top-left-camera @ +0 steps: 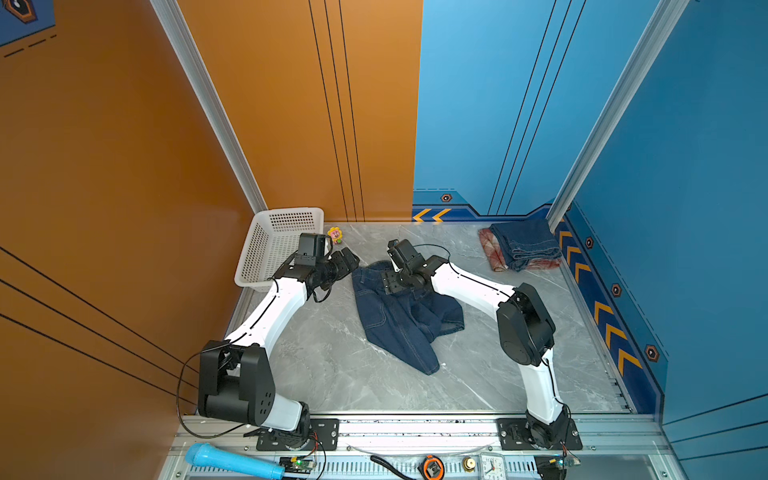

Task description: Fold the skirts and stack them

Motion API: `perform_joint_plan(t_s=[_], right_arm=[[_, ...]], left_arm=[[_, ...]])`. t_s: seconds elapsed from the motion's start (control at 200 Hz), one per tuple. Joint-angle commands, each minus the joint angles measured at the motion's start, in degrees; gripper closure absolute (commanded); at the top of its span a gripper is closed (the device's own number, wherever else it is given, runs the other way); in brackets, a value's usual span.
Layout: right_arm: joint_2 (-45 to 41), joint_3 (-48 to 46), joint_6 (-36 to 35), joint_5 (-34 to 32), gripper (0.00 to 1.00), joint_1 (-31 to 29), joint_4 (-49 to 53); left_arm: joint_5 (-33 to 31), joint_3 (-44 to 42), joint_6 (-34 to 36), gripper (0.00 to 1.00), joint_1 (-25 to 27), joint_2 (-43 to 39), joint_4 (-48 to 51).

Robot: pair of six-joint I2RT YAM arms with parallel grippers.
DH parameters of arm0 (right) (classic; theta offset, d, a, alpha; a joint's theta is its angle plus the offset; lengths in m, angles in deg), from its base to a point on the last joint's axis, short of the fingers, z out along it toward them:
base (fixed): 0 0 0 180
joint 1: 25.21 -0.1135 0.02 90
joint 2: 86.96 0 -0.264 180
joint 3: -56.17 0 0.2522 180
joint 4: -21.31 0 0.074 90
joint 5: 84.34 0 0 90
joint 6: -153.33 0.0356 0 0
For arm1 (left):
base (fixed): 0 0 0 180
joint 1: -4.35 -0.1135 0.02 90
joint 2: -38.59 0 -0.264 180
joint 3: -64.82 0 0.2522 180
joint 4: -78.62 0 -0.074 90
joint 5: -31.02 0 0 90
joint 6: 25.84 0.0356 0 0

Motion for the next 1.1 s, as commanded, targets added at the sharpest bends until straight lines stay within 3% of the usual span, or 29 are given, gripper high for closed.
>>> perform_joint_plan(t_s=[0.0,0.165,0.21,0.25,0.34,0.401,0.836,0.976,1.036,1.096], right_arm=[[2.38,2.77,1.70,-3.80,0.16,1.31,3.23],[7.28,5.51,1.71,-1.31,0.16,1.79,2.03],[8.75,6.38,1.63,0.34,0.20,1.81,1.21],[9.70,7.34,0.92,1.90,0.33,1.81,0.42],[9.44,9.23,0.05,3.56,0.78,1.81,0.23],[7.04,8.91,-0.91,3.51,1.00,1.81,-0.67],[-15.62,5.92,-8.39,7.98,1.00,3.57,-3.53],[-17.15,5.63,-5.03,6.10,1.00,4.62,-2.03],[-15.71,5.42,-1.79,6.82,0.89,5.38,-0.23],[-13.83,4.38,0.39,7.01,0.67,5.73,1.17]], left_arm=[[-0.70,-1.35,1.17,0.09,-0.41,-2.19,1.24],[-0.33,-1.69,1.17,0.09,-0.42,-2.27,1.15],[-0.34,-1.54,1.07,0.09,-0.37,-2.15,1.08],[-0.26,-1.47,1.00,0.09,-0.42,-2.07,1.08],[-0.11,-1.13,1.09,0.09,-0.50,-2.27,1.20],[-0.55,-0.79,1.33,0.10,-0.55,-2.44,1.79],[-0.85,0.15,1.55,0.10,-1.51,-2.78,2.08],[-0.83,0.13,1.53,0.10,-1.59,-3.40,2.20],[-0.99,-0.13,1.53,0.10,-1.54,-3.75,2.20],[-1.05,-0.40,1.66,0.10,-1.56,-4.01,2.21]])
